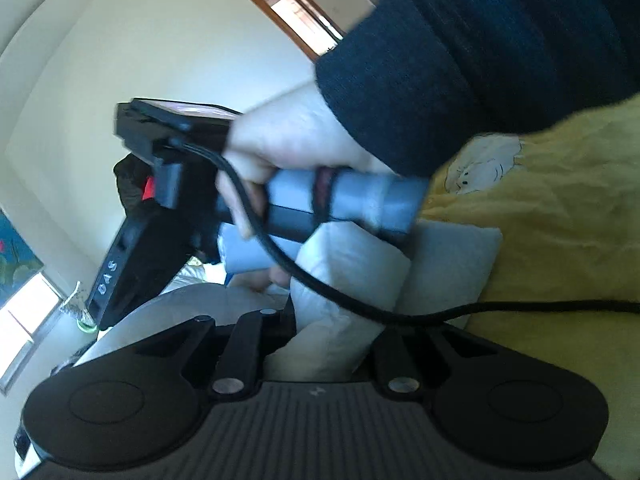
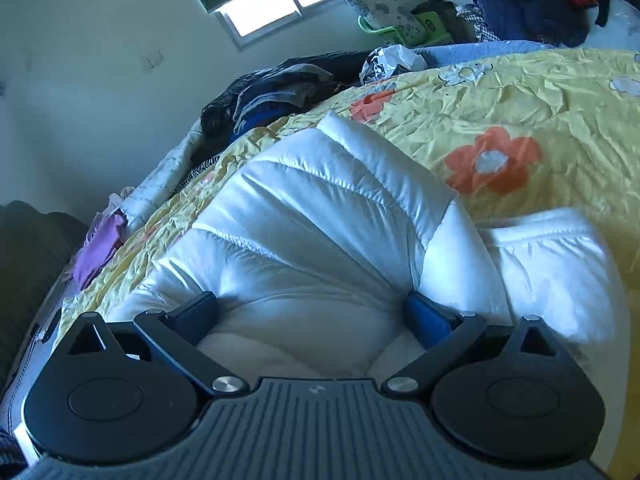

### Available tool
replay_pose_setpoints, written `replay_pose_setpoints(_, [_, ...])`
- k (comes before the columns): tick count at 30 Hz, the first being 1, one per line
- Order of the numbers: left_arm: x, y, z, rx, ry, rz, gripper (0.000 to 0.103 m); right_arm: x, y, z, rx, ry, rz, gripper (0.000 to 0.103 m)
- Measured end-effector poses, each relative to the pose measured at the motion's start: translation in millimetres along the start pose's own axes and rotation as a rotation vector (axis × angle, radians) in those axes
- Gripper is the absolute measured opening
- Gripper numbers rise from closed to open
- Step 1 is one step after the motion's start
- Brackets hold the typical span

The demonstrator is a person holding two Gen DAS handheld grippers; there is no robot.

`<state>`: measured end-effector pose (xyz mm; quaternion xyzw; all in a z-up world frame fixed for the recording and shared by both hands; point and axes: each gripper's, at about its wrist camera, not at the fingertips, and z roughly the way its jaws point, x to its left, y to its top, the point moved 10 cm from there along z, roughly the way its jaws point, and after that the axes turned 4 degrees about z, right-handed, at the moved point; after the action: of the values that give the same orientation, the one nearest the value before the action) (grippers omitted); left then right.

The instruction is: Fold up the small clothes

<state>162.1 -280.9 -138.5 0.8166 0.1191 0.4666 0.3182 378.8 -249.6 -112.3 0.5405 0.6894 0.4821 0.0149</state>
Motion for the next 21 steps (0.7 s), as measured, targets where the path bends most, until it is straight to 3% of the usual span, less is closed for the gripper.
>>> replay_pose_setpoints(6, [18, -13, -35, -0.041, -0.009, -0.012, 0.019, -4, -6, 0, -0.014, -0.005, -0.001, 0.098])
replay_pose_setpoints(9, [28, -17, -56, -0.072, -0.002, -0.004, 0.026, -5, -4, -5, -0.03, 0.031, 0.029, 0.099])
replay_pose_setpoints(11, [31, -22, -79, -0.127, 0.01, 0.005, 0.039, -7, -2, -10, -0.035, 0.051, 0.054, 0.099])
replay_pose_setpoints(13, [39, -26, -103, -0.187, 0.055, 0.029, 0.087, -9, -2, -13, -0.033, 0.054, 0.066, 0.099])
replay_pose_setpoints(15, [55, -26, -132, -0.252, 0.128, 0.012, 0.09, -8, -1, -20, -0.028, 0.043, 0.076, 0.098])
replay_pose_setpoints(17, [83, -28, -146, -0.257, 0.137, -0.061, 0.09, -9, 5, -35, -0.051, -0.02, 0.114, 0.093])
replay_pose_setpoints(19, [112, -38, -147, -0.227, 0.162, -0.122, 0.09, -3, 16, -65, -0.146, -0.066, 0.162, 0.097])
replay_pose_setpoints(21, [140, -50, -133, -0.187, 0.223, -0.167, 0.09, 25, 21, -100, -0.256, -0.031, 0.136, 0.103])
